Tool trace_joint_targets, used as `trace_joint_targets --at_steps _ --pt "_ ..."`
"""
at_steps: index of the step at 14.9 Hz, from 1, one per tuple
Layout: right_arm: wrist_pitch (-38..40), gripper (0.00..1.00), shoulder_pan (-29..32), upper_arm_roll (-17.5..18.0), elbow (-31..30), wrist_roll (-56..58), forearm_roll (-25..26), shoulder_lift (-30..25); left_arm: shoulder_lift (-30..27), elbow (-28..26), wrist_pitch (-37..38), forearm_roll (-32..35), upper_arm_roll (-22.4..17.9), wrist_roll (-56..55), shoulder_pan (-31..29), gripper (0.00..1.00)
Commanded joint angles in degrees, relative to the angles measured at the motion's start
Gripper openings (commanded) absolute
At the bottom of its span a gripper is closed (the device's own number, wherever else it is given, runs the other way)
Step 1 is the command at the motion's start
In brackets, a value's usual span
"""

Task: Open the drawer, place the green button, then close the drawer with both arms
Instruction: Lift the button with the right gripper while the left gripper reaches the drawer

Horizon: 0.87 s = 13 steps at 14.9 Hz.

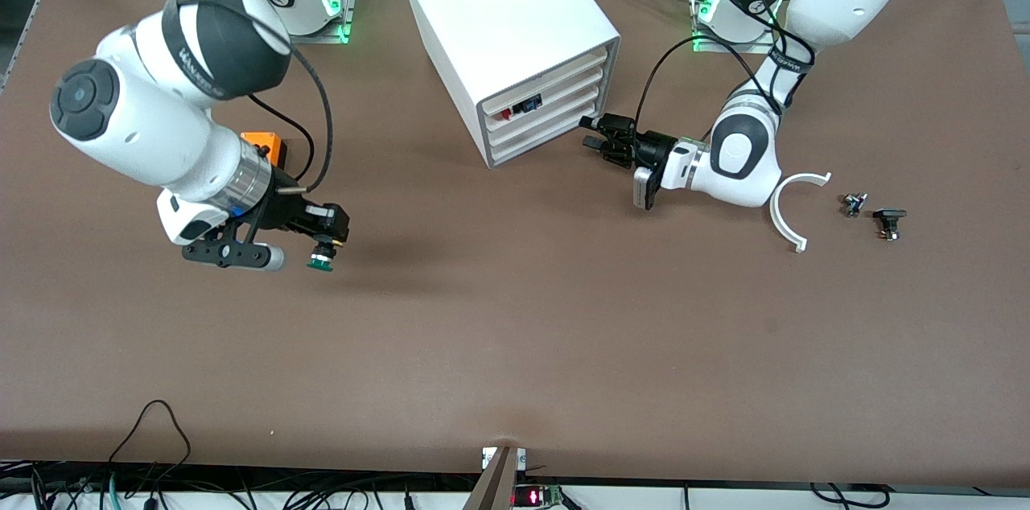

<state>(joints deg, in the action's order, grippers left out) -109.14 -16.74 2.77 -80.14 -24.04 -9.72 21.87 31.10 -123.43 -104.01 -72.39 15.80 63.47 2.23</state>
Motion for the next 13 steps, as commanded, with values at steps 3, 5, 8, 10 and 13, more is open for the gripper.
trace_joint_targets --at_steps 3,5,8,10,13 --pt "2.7 0.00 -4.0 -0.1 5.7 -11.3 2.2 0.6 1.0 -3.6 -4.6 -4.2 1.3 7.4 1.7 0.65" --pt "4.9 0.00 -5.1 -0.2 8.4 -18.3 2.5 1.8 1.0 -4.9 -4.6 -4.7 1.9 8.9 1.7 0.61" --pt "7.4 0.00 -5.5 0.0 11.6 -26.4 2.4 2.7 1.3 -6.8 -4.6 -6.4 2.5 11.6 2.2 0.53" --pt "7.8 0.00 -6.8 0.0 13.1 -35.2 2.2 3.9 1.7 -6.8 -4.7 -6.6 2.6 11.6 2.3 0.50" --pt "7.8 0.00 -8.7 0.0 14.7 -44.3 2.1 5.5 1.9 -7.4 -5.4 -9.9 2.6 11.7 4.7 0.47"
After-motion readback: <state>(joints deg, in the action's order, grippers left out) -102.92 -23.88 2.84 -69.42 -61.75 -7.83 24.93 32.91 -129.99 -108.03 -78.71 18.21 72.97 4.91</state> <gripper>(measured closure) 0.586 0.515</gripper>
